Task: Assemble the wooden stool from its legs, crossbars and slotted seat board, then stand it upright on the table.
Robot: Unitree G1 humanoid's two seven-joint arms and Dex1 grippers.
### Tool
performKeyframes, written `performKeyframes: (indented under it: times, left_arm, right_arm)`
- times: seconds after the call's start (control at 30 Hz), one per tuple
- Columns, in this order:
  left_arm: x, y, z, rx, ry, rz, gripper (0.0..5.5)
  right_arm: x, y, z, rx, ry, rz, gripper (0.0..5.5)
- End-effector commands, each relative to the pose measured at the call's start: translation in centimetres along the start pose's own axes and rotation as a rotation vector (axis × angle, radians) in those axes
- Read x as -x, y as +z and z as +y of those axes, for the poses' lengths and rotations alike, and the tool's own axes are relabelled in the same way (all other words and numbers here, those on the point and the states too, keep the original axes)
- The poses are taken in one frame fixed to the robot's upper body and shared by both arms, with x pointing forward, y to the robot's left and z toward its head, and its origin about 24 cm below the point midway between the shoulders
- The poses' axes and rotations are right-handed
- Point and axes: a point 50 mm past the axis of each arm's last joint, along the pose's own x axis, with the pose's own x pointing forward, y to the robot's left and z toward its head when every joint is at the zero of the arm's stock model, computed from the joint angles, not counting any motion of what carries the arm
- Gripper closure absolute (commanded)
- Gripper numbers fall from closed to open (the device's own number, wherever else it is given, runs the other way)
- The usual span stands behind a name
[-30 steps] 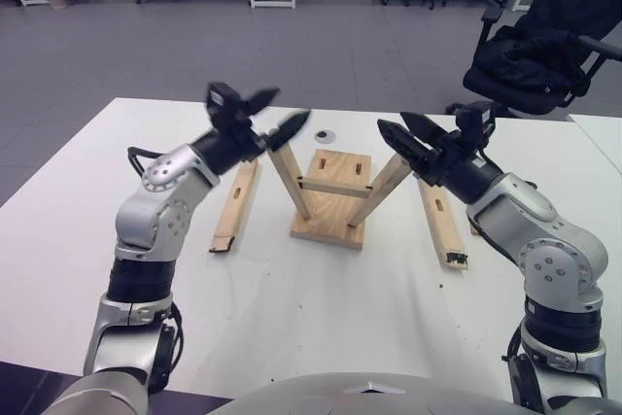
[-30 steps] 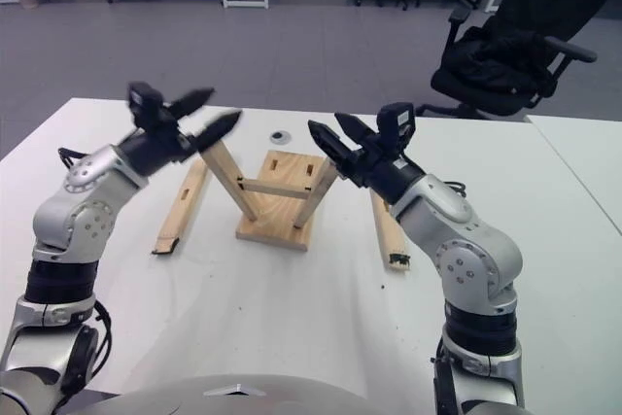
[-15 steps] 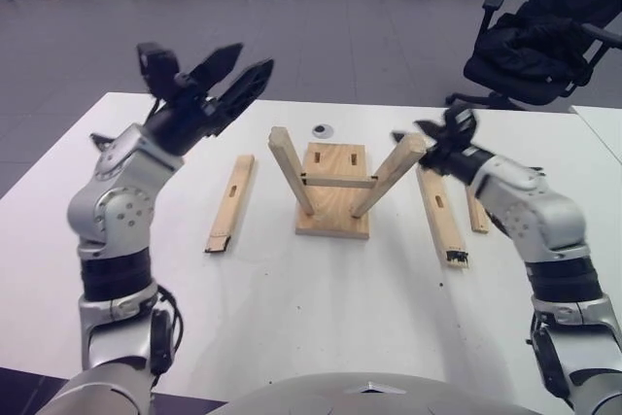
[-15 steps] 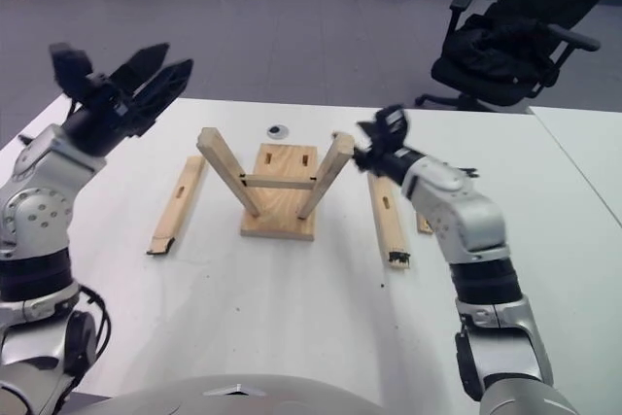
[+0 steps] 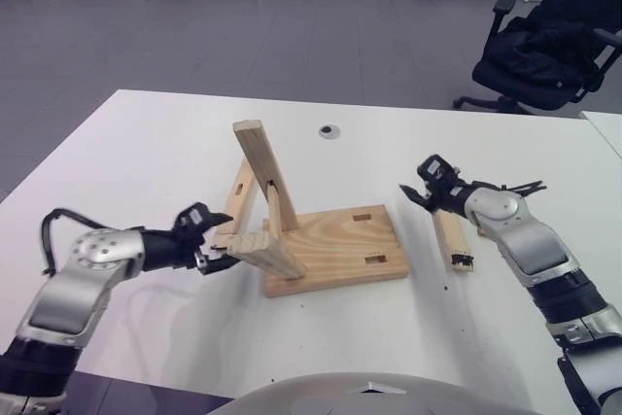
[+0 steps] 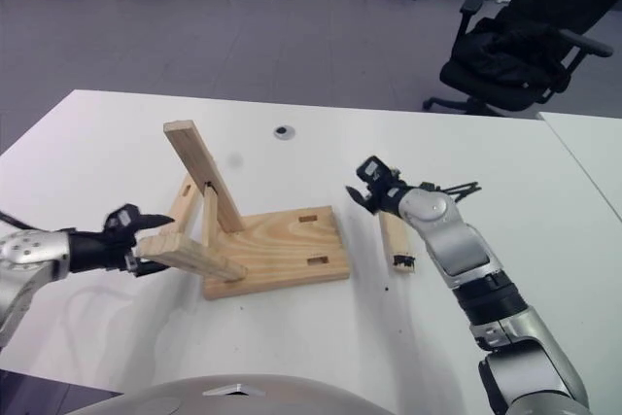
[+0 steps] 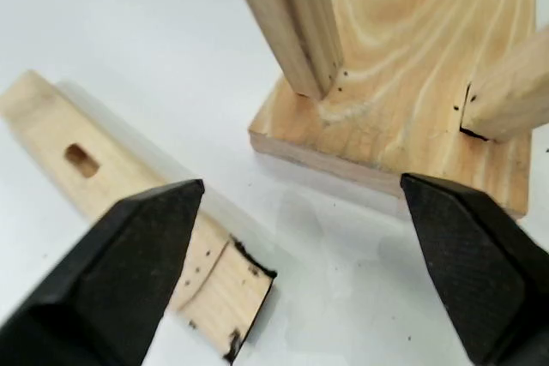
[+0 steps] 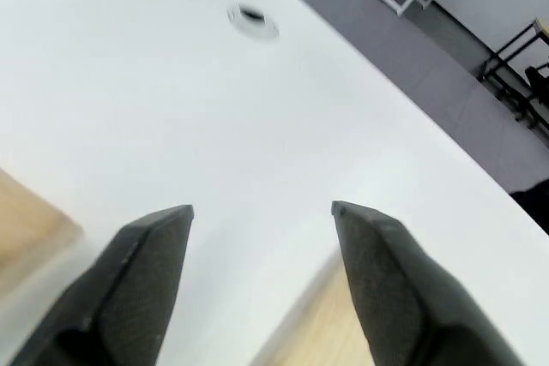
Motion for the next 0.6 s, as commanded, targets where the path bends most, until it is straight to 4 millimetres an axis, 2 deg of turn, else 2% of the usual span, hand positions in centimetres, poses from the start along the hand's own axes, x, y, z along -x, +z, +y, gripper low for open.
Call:
performKeyframes:
  times: [0.03, 0.1, 0.17, 0.23, 0.3, 0.4, 0.43, 0.47, 0.53, 0.57, 0.6]
  left_arm:
    - [-1.5, 0.1, 0.7, -0.133, -0.005, 0.098, 1.26]
    - [-2.5, 0.2, 0.8, -0.155, -0.022, 0.092, 1.26]
    - [-4.5, 1.6, 1.3, -0.136, -0.041, 0.003, 1.26]
    - [-7.7, 3.1, 3.1, -0.125, -0.024, -0.070, 1.26]
    - [-10.5, 5.0, 5.1, -0.113, 0.014, -0.136, 1.26]
    - [-12.3, 7.3, 7.3, -0.073, 0.047, -0.239, 1.26]
    - [-12.3, 7.8, 8.1, -0.064, 0.071, -0.260, 1.26]
    - [-11.3, 8.0, 9.5, -0.087, 0.127, -0.253, 1.26]
    - [-7.9, 7.0, 12.0, -0.120, 0.232, -0.229, 1.26]
    - [-6.0, 6.0, 12.7, -0.140, 0.275, -0.207, 1.26]
    - [-4.4, 4.9, 13.1, -0.147, 0.302, -0.195, 1.26]
  right_arm:
    - [0.5, -0.9, 2.3, 0.058, 0.163, 0.007, 2.46]
    - [1.4, -1.2, 2.8, 0.086, 0.224, 0.018, 2.46]
    - [3.2, -1.8, 4.1, 0.107, 0.336, 0.055, 2.46]
    - [4.7, -1.8, 5.8, 0.035, 0.421, 0.036, 2.46]
    - [5.5, -1.7, 6.5, 0.005, 0.437, 0.026, 2.46]
    - [7.0, -0.2, 5.9, -0.053, 0.394, -0.057, 2.46]
    - [7.6, 0.4, 5.5, -0.059, 0.384, -0.085, 2.46]
    - [8.0, 0.7, 3.5, -0.047, 0.290, -0.095, 2.46]
    - [8.2, 1.1, -1.3, -0.034, 0.058, -0.104, 2.46]
    - [8.2, 1.1, -2.9, -0.023, -0.016, -0.108, 2.46]
    - [7.6, 1.2, -3.5, -0.008, -0.045, -0.114, 2.46]
